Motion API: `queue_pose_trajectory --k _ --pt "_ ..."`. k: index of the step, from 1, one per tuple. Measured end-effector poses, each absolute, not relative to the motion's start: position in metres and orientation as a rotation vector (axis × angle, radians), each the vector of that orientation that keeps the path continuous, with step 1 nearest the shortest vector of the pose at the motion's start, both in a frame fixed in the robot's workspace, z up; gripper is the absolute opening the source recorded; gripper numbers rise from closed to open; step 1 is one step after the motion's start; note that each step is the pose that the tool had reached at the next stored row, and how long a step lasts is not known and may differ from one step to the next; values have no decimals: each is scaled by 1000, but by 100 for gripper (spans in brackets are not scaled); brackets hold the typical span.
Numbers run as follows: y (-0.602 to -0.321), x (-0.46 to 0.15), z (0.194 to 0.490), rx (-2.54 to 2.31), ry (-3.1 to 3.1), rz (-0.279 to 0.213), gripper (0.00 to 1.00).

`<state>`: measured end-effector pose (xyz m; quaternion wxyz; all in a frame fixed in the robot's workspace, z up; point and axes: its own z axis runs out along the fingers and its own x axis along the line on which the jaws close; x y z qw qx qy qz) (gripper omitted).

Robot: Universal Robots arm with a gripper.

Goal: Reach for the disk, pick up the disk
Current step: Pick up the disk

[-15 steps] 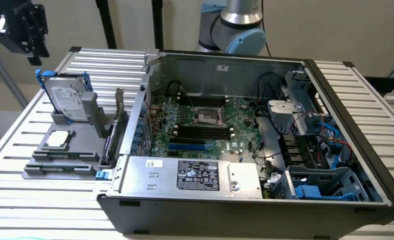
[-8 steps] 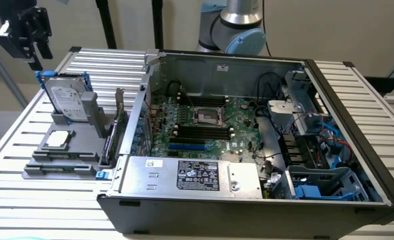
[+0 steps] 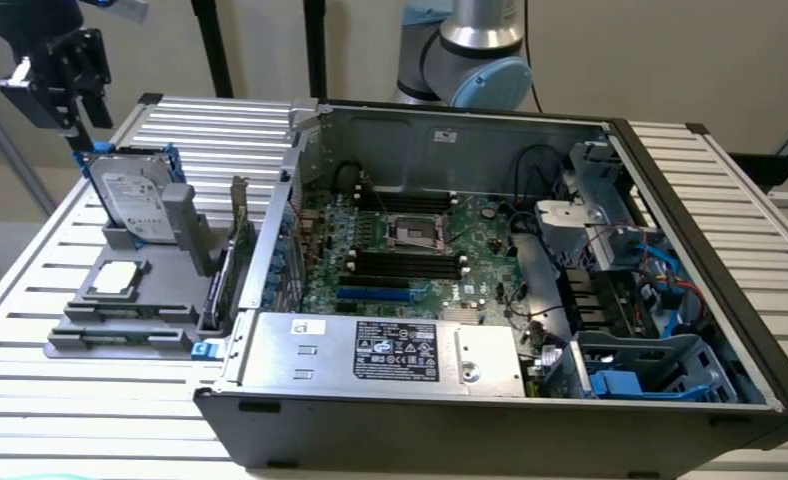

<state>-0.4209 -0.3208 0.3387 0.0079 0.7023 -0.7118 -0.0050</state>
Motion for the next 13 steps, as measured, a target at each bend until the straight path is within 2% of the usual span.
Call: queue_pose_trajectory --k 13 --pt "-319 -419 315 2195 -2225 -16 54"
